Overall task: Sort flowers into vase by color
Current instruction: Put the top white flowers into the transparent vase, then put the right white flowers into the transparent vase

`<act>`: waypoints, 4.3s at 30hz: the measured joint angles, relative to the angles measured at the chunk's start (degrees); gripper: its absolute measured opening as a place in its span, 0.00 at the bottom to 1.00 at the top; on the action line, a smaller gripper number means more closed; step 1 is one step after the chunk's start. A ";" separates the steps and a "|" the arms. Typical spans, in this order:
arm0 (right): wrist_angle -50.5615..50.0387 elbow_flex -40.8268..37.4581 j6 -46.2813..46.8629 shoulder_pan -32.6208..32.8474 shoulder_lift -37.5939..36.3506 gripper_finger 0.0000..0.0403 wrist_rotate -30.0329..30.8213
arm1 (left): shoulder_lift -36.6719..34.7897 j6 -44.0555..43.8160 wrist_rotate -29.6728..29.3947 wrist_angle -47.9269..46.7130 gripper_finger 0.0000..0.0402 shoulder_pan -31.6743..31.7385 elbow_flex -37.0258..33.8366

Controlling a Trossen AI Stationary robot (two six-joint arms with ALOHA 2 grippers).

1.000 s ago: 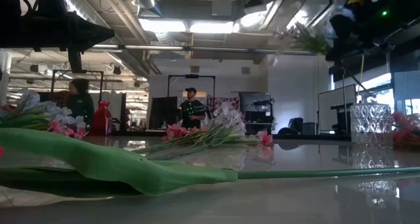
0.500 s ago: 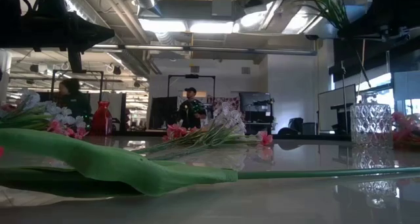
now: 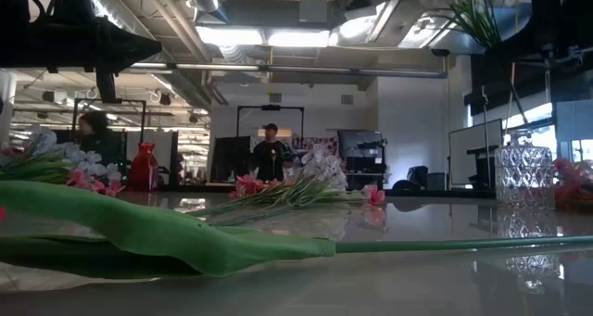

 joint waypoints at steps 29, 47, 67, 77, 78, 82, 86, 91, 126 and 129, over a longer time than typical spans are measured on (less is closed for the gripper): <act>6.31 -5.64 -1.85 -0.04 0.81 0.28 -15.58 | -0.02 0.00 0.00 0.00 0.00 0.00 0.02; -20.88 17.67 4.55 -0.17 1.78 0.57 -45.81 | 0.00 0.00 0.00 0.00 0.00 0.02 0.00; -0.85 29.77 9.99 1.95 31.49 0.57 -92.64 | -0.01 -0.02 0.00 0.00 0.00 0.00 0.02; 28.07 29.88 22.27 5.49 47.41 0.57 -61.02 | 0.00 -0.02 0.00 -0.02 0.00 0.02 0.02; 30.89 29.85 22.23 4.76 49.66 0.57 -59.28 | -0.01 -0.01 0.01 -0.02 0.00 0.00 0.02; 41.38 29.85 21.29 -0.63 58.16 0.57 -55.76 | -0.01 -0.01 -0.02 -0.02 0.00 0.02 0.02; 52.67 29.86 17.51 -5.44 65.96 0.57 -55.04 | 0.01 -0.02 -0.02 0.00 0.00 0.02 0.02; 54.86 33.15 13.90 -9.07 73.52 0.57 -49.34 | 0.00 -0.01 0.01 -0.04 0.00 0.00 0.00; 50.54 42.49 4.44 -26.42 90.66 0.05 -30.17 | 0.01 -0.02 -0.02 -0.02 0.00 0.02 0.02; 50.99 42.55 1.57 -23.23 86.79 0.03 -29.07 | 0.01 -0.02 -0.02 -0.01 0.00 0.02 0.02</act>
